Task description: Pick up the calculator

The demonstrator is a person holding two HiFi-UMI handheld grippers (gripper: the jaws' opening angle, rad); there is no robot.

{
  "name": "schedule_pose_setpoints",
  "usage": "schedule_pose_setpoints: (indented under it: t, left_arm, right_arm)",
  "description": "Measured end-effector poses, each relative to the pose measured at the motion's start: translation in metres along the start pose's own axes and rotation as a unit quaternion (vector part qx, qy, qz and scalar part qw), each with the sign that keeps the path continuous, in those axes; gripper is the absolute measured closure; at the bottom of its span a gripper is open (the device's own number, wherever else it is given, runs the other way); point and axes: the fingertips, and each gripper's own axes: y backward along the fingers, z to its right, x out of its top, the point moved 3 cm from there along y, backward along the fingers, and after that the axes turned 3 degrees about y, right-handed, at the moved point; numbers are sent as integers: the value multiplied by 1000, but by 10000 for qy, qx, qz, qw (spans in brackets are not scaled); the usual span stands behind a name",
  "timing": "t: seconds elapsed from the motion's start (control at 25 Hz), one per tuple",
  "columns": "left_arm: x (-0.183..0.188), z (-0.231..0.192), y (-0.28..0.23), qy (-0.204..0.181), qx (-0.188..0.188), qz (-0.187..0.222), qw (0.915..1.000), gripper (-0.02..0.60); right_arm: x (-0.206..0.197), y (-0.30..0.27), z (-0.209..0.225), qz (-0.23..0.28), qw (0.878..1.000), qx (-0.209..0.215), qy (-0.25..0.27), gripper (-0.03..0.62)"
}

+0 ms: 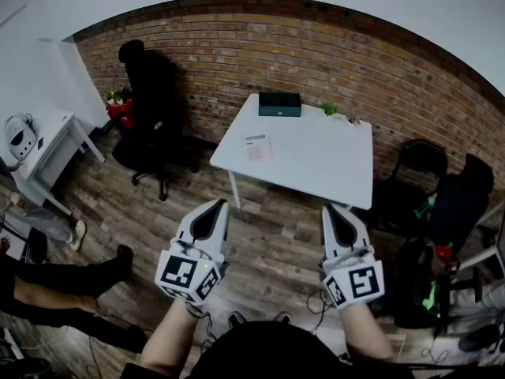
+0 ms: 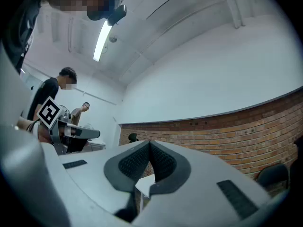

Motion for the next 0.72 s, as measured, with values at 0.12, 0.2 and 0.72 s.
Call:
schedule_pose_setpoints:
  t: [0.12,0.2,0.72]
  left_arm:
    - [0,7,-3,-19,-6,-9,10000,575]
    - [-2,12,-5,-30,-14,-1,10000,574]
    - [-22,40,-23,187,26,-128,9997,388]
  right_arm:
    - [6,4,4,-13,10000,6,9,589]
    - [5,7,7,2,10000,22,5,589]
    - [-10,27,44,69,9987,211,-459,492]
